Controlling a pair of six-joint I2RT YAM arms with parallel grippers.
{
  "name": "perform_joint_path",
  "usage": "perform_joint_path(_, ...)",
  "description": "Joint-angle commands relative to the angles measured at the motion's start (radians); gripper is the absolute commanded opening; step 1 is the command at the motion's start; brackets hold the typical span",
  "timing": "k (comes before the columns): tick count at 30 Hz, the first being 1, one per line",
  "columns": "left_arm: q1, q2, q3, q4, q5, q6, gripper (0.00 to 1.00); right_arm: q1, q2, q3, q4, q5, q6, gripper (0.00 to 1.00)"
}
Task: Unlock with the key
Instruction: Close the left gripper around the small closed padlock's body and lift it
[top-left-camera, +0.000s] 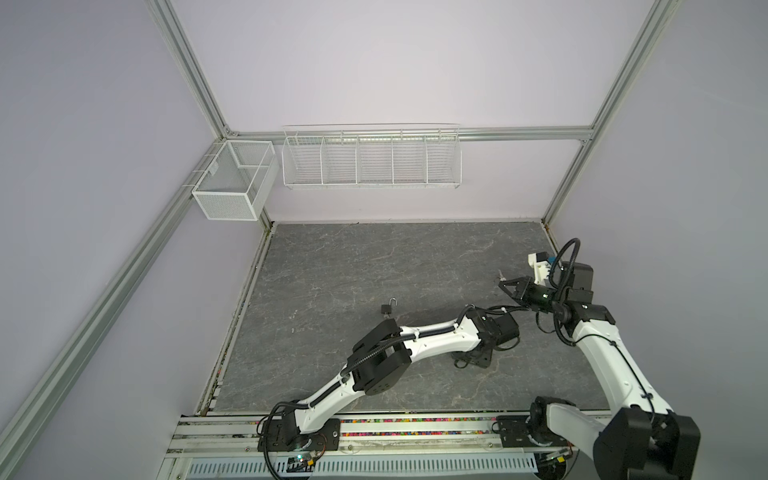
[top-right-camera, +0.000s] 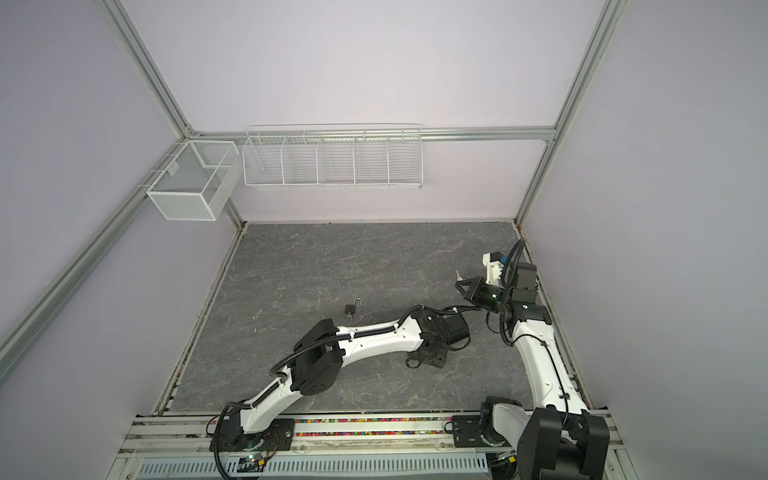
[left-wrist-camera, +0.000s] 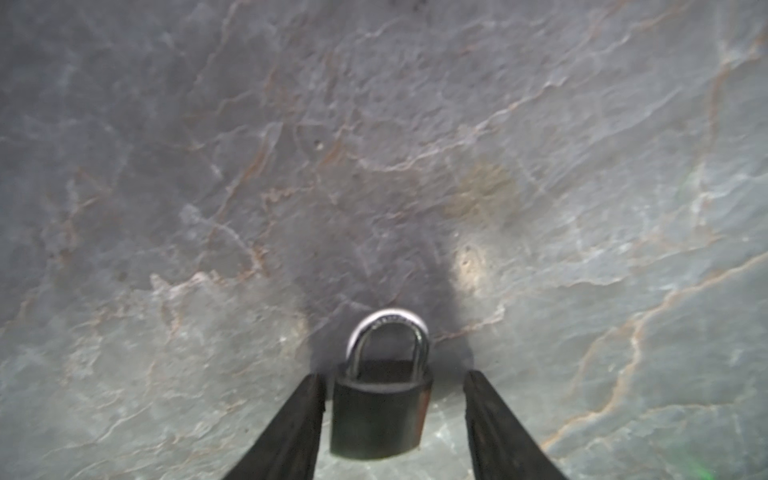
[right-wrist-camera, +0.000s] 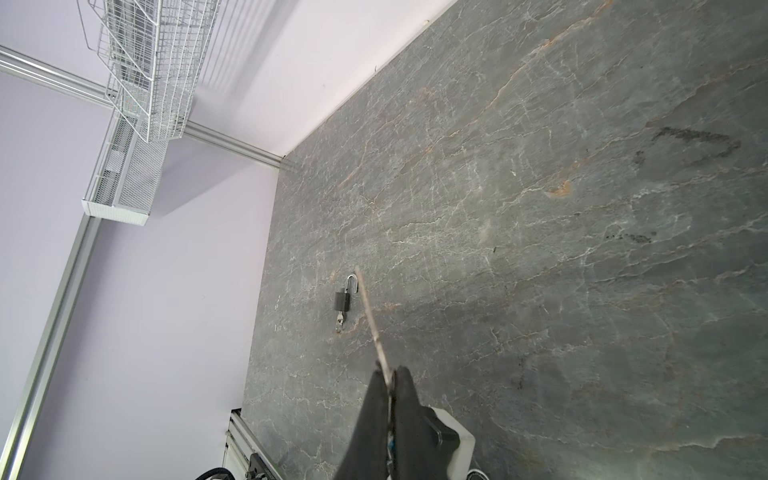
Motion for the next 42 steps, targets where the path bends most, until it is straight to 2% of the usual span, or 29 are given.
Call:
perform_joint_path(1,0.004,0.055,0.051,-0.045,0.014,-0.012,0.53,-0.003,-0.008,0.015,-0.018,-0.029,-0.005,0.06)
perform_joint_path(29,0.005,0.057,0.017,-0.086,0.014,0.028,0.36,-0.003,-0.011,0.021,-0.001,-0.034,0.018,0.06)
perform_joint_path(36,0.006,0.03,-0.007,-0.06,0.011,0.037,0.26,-0.004,-0.012,0.019,-0.007,-0.032,0.02,0.06)
perform_joint_path(42,0.01,-0.062,-0.031,-0.032,-0.064,0.032,0.1,-0.003,-0.027,0.019,-0.027,-0.025,0.014,0.06)
